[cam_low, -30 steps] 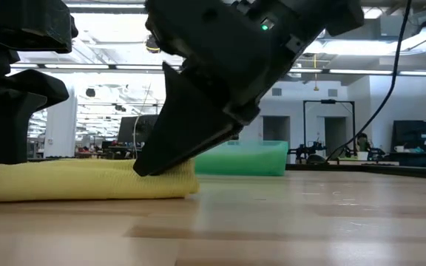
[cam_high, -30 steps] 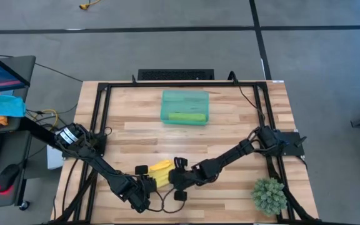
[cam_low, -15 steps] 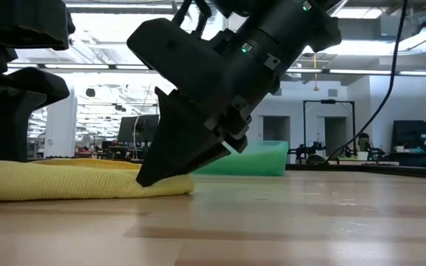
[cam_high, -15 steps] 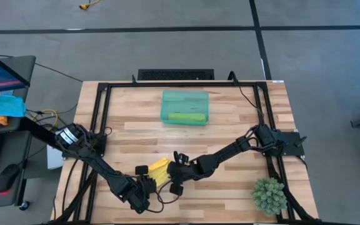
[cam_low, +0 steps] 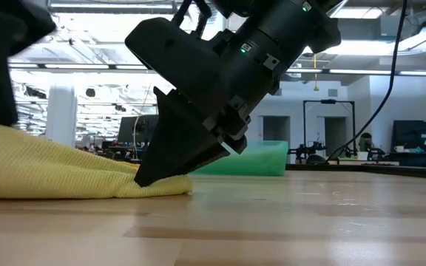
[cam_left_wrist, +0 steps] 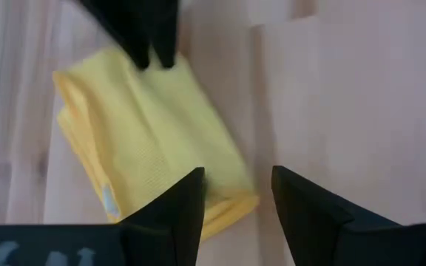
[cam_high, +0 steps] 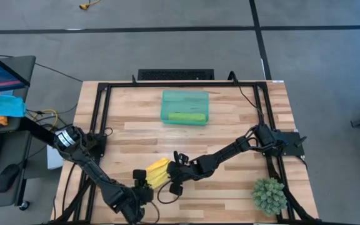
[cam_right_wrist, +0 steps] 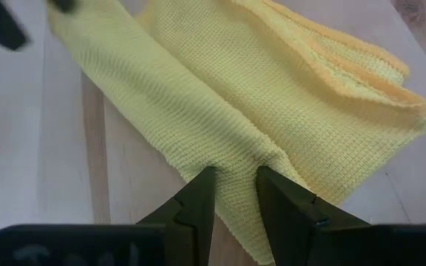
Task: Roll microfiber towels into tight, uniform cylinder then place into a basket
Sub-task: Roll the folded yellow microfiber towel
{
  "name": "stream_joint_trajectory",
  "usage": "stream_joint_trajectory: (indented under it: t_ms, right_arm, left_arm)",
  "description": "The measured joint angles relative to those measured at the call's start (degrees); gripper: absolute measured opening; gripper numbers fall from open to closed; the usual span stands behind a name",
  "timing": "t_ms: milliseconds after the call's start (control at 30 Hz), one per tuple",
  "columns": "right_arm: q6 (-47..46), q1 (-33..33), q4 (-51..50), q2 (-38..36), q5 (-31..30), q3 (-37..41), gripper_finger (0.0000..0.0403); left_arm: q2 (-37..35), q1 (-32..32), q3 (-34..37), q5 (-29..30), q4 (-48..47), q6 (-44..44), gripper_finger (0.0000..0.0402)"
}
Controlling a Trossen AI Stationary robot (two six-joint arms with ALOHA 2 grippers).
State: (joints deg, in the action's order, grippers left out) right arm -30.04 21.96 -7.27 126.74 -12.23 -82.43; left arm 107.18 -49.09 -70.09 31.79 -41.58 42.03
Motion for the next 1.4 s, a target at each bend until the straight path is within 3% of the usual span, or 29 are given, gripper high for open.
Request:
stream_joint_trajectory:
  t_ms: [233, 467, 933, 1100, 1233, 1400]
  right_arm:
    - [-0.02, 0.00, 0.03, 0.02, 0.13, 0.04, 0.0127]
    - [-0.04, 0.00, 0.04, 0.04, 0.22, 0.04, 0.0127]
    - [-1.91, 0.20, 0.11, 0.04, 0.33, 0.07, 0.0127]
    - [-1.97, 1.39, -0.13, 0.05, 0.21, -0.34, 0.0127]
    - [-0.86, 2.94, -0.57, 0.22, 1.05, -1.75, 0.0127]
    - [0.93, 4.56, -0.75, 0.22, 0.93, -3.37, 0.0127]
  left_arm:
    - [-0.07, -3.93, 1.24, 6.52, 7.88, -6.50, 0.0151]
    - [-0.07, -2.57, 6.31, 7.29, 12.75, -7.79, 0.0151]
    - [-0.64, 2.75, 14.55, 0.81, 18.84, 0.05, 0.0151]
    - [-0.63, 3.83, 14.65, -1.80, 15.70, 6.77, 0.0150]
    - [-0.55, 3.87, 14.65, -1.99, 15.01, 7.11, 0.0126]
    - [-0.46, 3.94, 14.71, -2.21, 14.20, 6.37, 0.0059]
